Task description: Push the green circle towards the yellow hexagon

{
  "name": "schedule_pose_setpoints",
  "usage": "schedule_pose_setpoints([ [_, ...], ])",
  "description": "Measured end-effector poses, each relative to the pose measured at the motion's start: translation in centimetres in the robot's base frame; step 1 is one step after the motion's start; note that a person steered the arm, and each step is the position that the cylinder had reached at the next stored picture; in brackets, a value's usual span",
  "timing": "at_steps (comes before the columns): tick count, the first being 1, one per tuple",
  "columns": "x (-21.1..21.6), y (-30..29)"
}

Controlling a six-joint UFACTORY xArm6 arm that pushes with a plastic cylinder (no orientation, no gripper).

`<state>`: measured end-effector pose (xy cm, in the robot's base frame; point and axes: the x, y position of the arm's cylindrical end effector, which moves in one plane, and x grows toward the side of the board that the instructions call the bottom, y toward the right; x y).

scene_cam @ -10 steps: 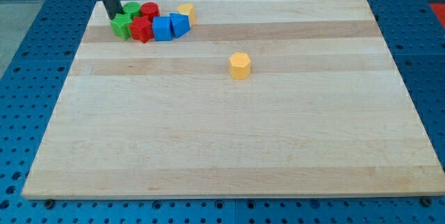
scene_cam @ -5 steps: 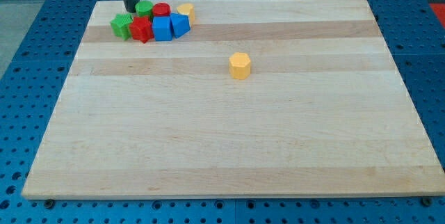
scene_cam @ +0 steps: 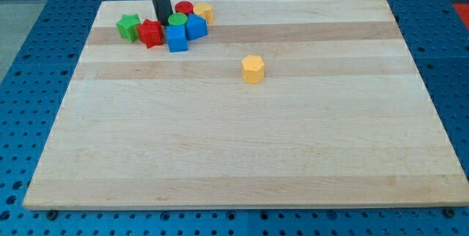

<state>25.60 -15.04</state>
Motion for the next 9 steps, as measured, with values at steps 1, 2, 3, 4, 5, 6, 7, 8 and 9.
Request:
schedule_pose_setpoints([
  [1, 0.5, 1.2],
  [2, 2.6, 1.9],
  [3, 4.5, 3.0],
  [4, 5.0, 5.8],
  [5, 5.1, 8.9],
  [6, 6.9, 10.7],
  [7, 9.0, 11.0],
  [8, 8.7, 11.0],
  [9, 6.8, 10.9],
])
